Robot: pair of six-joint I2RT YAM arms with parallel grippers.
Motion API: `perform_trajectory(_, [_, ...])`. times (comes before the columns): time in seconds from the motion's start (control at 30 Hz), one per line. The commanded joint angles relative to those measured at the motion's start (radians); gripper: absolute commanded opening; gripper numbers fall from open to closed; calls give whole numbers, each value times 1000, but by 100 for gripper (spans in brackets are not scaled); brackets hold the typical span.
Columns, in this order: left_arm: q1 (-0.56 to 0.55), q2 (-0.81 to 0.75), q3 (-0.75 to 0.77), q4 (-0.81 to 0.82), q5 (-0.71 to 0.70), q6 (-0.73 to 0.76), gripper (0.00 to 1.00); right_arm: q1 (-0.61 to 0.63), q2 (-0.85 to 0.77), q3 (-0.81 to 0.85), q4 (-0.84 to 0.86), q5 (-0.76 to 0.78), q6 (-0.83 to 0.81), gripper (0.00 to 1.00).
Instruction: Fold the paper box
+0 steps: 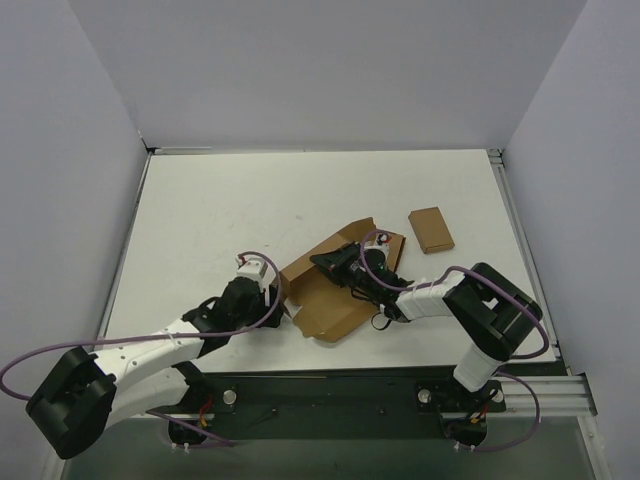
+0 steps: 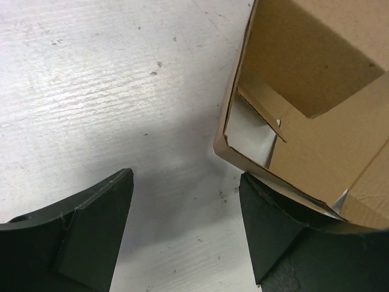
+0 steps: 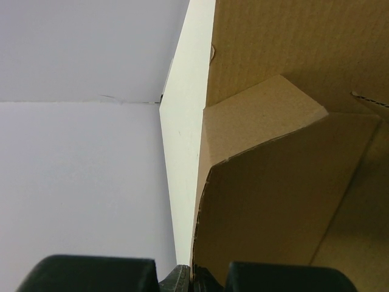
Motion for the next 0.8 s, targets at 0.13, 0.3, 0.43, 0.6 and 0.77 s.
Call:
perform_trajectory(0.13, [-6,-19,16,-48,-148,-119,80,-10,20,19,15,-24,-17,0])
perform_trajectory(0.3, [-41,30,-31,22,-128,-179,80,-20,-1,2,0,-24,-36,0])
perform_trajectory(0.43, [-98,44,-91,177,-99,-167,79,-39,-12,-37,26,-23,-41,0])
perform_trajectory(0.6, [-119,38,-125,300,-102,-116,79,-59,-30,-62,35,-44,-38,0])
perform_trajectory(0.77, [-124,-6,-179,359,-68,-70,77,-68,-72,-79,0,-38,-50,0])
